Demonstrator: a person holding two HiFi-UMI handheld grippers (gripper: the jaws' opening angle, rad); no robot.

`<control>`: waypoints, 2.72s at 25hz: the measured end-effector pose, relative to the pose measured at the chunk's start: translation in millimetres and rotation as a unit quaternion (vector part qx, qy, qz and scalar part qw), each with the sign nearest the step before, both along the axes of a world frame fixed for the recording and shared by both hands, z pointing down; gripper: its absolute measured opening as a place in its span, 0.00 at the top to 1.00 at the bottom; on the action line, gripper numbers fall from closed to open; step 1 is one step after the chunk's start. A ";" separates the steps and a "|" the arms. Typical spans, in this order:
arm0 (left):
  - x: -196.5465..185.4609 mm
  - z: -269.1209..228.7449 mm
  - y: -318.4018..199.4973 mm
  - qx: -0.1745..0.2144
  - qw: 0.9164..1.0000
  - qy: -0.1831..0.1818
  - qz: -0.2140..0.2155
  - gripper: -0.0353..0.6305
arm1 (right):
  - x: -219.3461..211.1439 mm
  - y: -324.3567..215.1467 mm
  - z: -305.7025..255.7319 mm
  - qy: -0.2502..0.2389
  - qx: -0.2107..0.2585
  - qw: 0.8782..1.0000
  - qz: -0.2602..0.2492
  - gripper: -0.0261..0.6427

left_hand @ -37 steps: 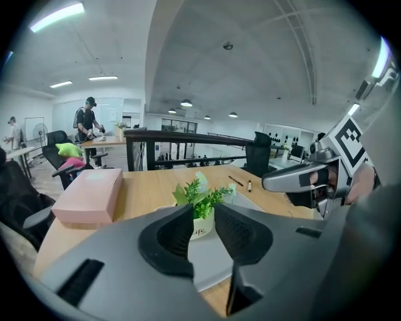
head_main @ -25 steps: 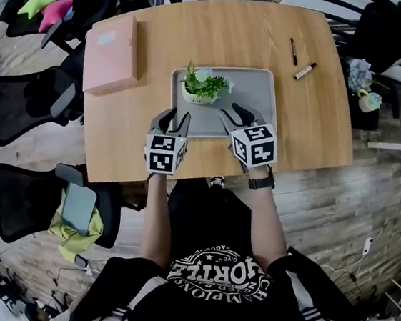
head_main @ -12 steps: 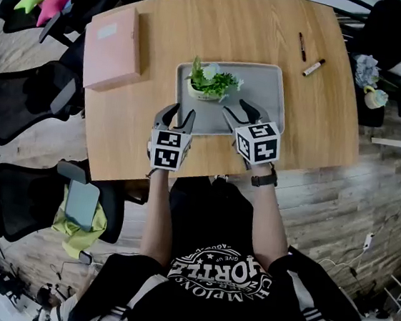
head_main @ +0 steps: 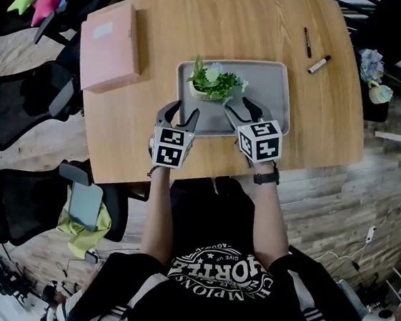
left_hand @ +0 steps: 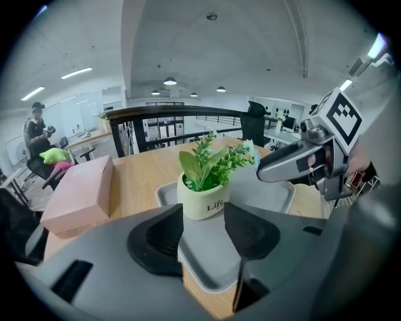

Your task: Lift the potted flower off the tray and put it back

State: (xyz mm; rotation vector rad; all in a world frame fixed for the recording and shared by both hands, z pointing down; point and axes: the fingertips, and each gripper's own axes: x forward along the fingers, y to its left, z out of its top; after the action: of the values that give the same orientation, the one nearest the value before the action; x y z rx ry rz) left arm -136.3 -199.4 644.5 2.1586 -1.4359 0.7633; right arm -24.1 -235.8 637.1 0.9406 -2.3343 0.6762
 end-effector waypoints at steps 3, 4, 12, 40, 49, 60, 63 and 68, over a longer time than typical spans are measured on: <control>-0.4 5.7 -4.9 -0.002 1.000 -0.005 0.008 0.59 | -2.1 -3.6 7.6 0.006 -0.001 1.000 -0.003 0.60; -1.4 7.1 -6.7 -0.002 1.000 -0.006 0.008 0.57 | -3.2 -4.4 10.3 0.009 -0.003 1.000 -0.004 0.60; -7.5 20.7 -16.6 -0.010 1.000 -0.007 0.019 0.54 | -10.8 -7.1 29.5 0.019 -0.012 1.000 -0.022 0.56; -9.3 49.6 -37.9 -0.010 0.990 -0.033 0.136 0.47 | -28.7 -22.0 59.9 0.017 0.032 0.993 -0.113 0.44; -5.3 53.7 -49.7 0.004 0.978 -0.076 0.196 0.46 | -42.4 -28.5 66.5 0.039 0.050 0.984 -0.167 0.37; -3.8 74.6 -56.0 -0.010 0.941 -0.146 0.304 0.41 | -54.6 -39.9 62.8 0.043 0.063 0.971 -0.227 0.31; -2.8 76.1 -60.5 -0.007 0.937 -0.151 0.314 0.41 | -58.5 -42.4 61.7 0.041 0.067 0.968 -0.237 0.31; 3.7 78.1 -61.6 -0.007 0.932 -0.157 0.328 0.41 | -65.0 -43.1 58.9 0.040 0.080 0.964 -0.252 0.31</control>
State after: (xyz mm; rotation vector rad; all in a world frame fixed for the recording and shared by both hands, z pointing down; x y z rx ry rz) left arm -132.6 -261.0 722.6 2.6138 -0.7979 1.3946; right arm -89.1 -278.9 696.0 0.3904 -2.4367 0.2397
